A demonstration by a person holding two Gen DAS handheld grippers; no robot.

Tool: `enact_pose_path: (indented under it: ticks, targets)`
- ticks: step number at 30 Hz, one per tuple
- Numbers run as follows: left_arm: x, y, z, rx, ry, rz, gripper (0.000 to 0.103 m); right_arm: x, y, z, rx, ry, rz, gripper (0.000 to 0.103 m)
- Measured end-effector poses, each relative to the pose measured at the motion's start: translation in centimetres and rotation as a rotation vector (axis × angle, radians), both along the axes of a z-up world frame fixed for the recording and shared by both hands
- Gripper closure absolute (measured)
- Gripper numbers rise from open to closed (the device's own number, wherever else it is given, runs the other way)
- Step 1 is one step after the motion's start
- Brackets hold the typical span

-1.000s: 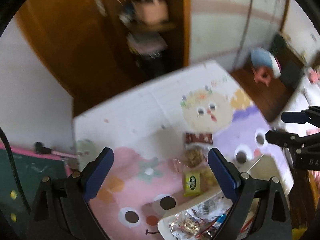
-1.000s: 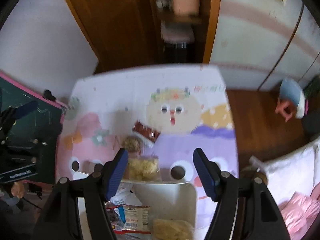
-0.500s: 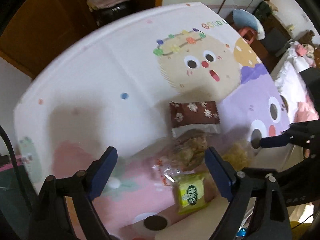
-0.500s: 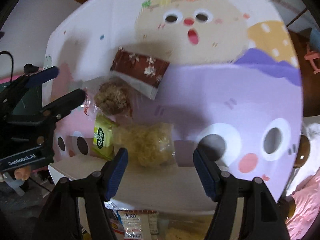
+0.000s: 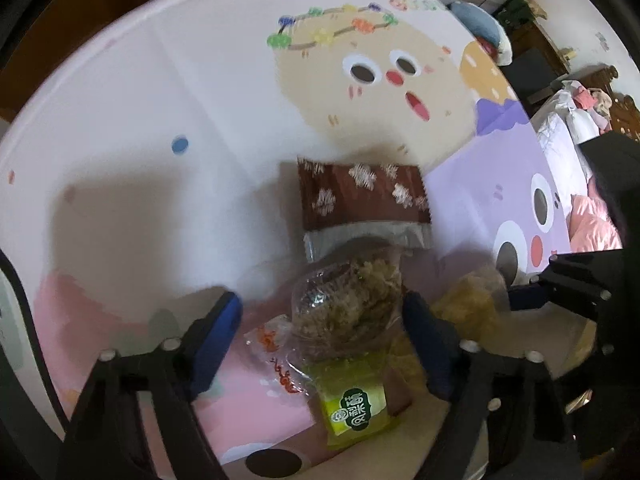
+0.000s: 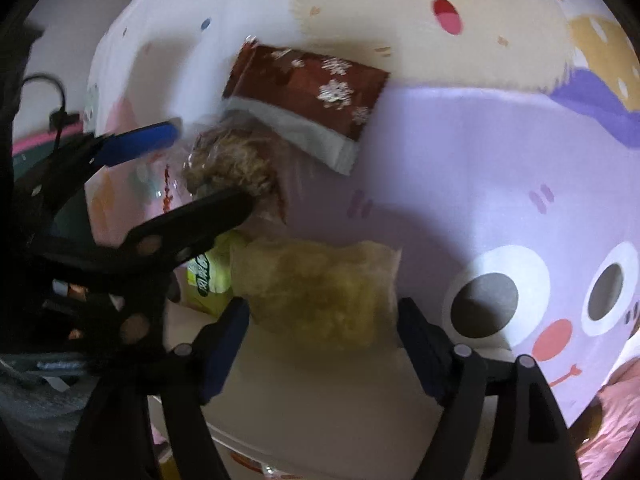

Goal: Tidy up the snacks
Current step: 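Grasp the clear crumb bag with the left gripper while the right grasps the yellow crumb bag, then carry both crumb bags over the white tray and open both grippers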

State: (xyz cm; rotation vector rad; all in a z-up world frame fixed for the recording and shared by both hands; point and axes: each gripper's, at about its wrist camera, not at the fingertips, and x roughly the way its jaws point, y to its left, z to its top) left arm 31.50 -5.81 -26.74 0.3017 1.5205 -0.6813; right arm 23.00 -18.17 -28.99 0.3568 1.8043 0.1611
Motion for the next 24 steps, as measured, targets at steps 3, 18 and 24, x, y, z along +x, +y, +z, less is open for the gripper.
enact_pose_path:
  ticks: [3,18,24]
  targets:
    - [0.0,0.1,-0.1,-0.016,0.005,0.029,0.037,0.0,0.6,0.4,0.006,-0.02,0.023,0.049]
    - [-0.8,3.4,4.6,-0.058,-0.088,0.203,0.066,-0.3,-0.4,7.6,-0.122,-0.249,-0.003,0.06]
    - [-2.8,4.9,10.9,-0.115,-0.204,0.267,0.066,-1.8,-1.4,13.7,-0.224,-0.433,-0.025,0.06]
